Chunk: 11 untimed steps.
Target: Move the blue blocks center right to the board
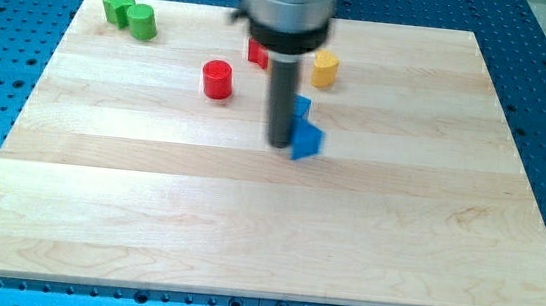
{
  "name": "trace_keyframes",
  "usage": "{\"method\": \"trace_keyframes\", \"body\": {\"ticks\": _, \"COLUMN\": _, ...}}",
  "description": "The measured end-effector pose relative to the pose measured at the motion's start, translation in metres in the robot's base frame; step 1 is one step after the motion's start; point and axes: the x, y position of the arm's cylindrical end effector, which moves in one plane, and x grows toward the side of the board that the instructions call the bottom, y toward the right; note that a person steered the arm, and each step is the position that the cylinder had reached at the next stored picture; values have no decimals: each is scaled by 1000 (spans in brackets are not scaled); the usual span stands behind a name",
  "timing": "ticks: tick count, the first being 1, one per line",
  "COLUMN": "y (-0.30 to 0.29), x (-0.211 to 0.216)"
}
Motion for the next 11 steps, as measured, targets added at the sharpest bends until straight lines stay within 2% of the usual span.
{"method": "trace_keyframes", "body": {"ticks": 2, "y": -57, "x": -54}}
{"method": "trace_keyframes", "body": {"ticks": 3, "y": 32, "x": -50}}
{"method": "trace_keyframes", "body": {"ticks": 4, "y": 145, "x": -21}}
{"method": "trace_keyframes", "body": {"ticks": 5, "y": 105, "x": -90}}
{"method": "trace_keyframes", "body": {"ticks": 7, "y": 100, "x": -175}}
{"method": "trace_keyframes", "body": {"ticks": 8, "y": 136, "x": -175}}
{"method": "trace_keyframes", "body": {"ticks": 9, "y": 100, "x": -105}}
{"method": "trace_keyframes", "body": {"ticks": 10, "y": 91, "x": -122}}
{"method": "trace_keyframes", "body": {"ticks": 11, "y": 106, "x": -68}}
